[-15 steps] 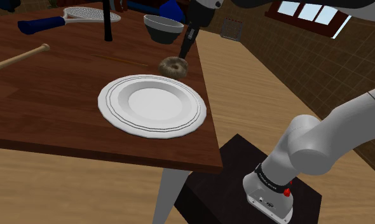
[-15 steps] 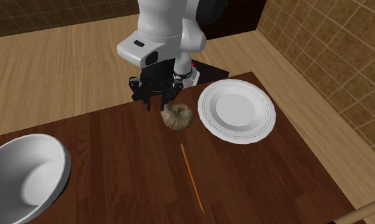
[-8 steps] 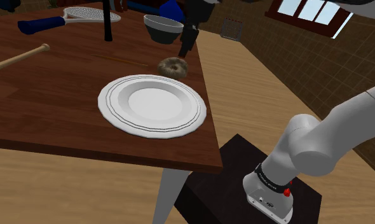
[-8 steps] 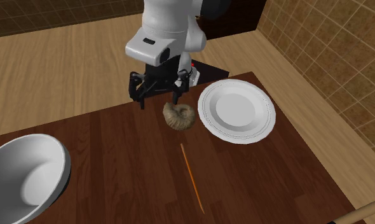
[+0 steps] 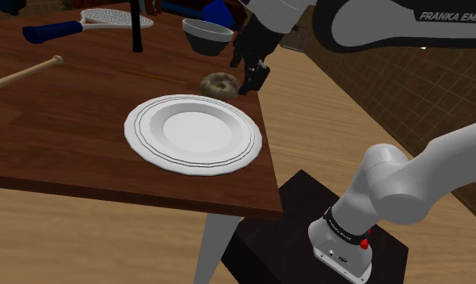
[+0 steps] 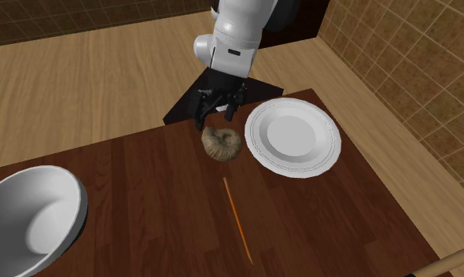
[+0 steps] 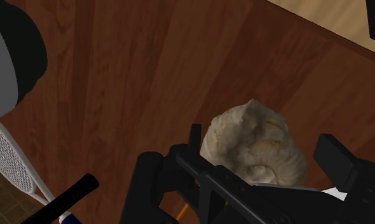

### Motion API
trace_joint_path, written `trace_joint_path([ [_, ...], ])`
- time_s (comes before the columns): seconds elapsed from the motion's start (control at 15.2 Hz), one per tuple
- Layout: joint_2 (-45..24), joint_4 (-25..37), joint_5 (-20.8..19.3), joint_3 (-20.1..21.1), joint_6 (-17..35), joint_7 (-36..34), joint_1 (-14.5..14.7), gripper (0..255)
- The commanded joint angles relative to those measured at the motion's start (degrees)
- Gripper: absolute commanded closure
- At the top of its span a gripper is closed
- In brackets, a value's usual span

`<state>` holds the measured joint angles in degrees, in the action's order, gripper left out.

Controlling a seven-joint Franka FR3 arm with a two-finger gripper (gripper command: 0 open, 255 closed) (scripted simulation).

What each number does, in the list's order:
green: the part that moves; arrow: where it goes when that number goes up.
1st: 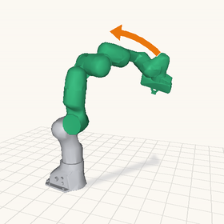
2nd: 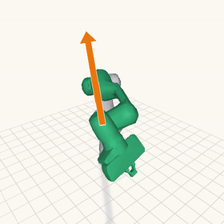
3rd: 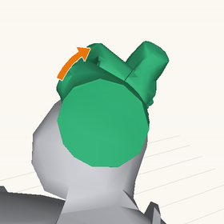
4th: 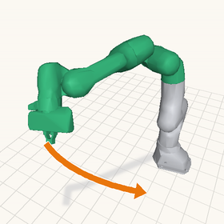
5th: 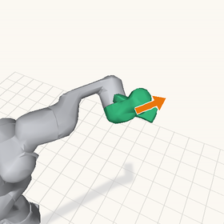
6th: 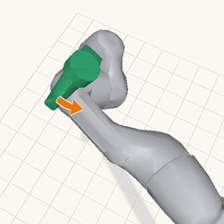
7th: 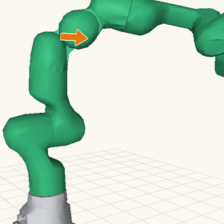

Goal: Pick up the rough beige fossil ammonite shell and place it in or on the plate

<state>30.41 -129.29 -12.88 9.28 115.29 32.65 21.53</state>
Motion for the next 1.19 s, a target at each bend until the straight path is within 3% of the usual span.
trace_joint_path([
  [0.0,-0.3,-1.2,-0.3,-0.2,1.6,0.1,-0.1,0],
  [0.66,-1.0,-2.5,-0.7,-0.4,3.6,-0.1,-0.4,0],
  [0.73,-1.0,-2.5,-0.7,-0.4,3.6,-0.1,-0.4,255],
  [1.12,-1.0,-2.6,-0.7,-0.4,3.7,-0.1,-0.4,255],
])
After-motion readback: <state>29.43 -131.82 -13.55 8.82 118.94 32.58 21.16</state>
